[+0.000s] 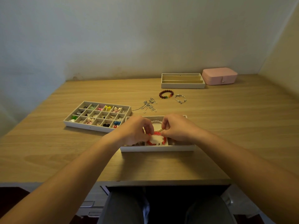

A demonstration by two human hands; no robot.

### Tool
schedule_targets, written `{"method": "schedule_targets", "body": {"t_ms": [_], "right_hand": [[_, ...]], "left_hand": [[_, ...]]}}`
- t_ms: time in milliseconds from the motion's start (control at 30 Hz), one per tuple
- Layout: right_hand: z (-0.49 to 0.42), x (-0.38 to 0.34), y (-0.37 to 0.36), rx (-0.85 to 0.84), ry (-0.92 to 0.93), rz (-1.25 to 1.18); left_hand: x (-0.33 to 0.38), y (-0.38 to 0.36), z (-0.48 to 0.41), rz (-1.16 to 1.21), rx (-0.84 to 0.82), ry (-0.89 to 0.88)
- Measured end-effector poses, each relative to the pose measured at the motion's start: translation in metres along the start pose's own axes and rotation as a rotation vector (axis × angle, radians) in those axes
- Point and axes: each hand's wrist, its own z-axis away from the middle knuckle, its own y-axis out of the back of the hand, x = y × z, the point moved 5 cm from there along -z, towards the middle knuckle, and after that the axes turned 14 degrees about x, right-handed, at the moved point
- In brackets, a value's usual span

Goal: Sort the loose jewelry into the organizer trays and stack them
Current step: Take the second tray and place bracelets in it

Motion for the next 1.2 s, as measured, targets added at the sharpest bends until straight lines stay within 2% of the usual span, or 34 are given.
{"method": "schedule_targets", "body": {"t_ms": [500,567,700,800,933,1067,1200], "right_hand": [[-0.003,0.002,0.000,-0.049,0.028,0.004],[-0.008,0.002,0.007,-0.022,0.041,-0.002],[-0.041,0.015,0.040,0.142,0.017,-0.057],[-0.077,0.047,0.056,0.242,-0.069,-0.070],[-0.118,0.089,0.046,0.184,-0.222,-0.013],[-0.142,0.101,0.031,0.165,-0.220,0.039],[-0.158,0.102,0.021,0.201,-0.201,0.152]], "left_hand": [[0.005,0.002,-0.007,-0.020,-0.042,-0.018],[0.012,0.006,-0.018,-0.008,-0.009,-0.025],[0.028,0.012,-0.053,0.010,0.037,-0.024],[0.032,0.011,-0.087,0.017,0.098,0.023],[0.025,0.001,-0.129,0.015,0.156,0.102],[0.011,-0.010,-0.158,0.087,0.223,0.199],[0.000,-0.022,-0.179,0.161,0.239,0.225]]}}
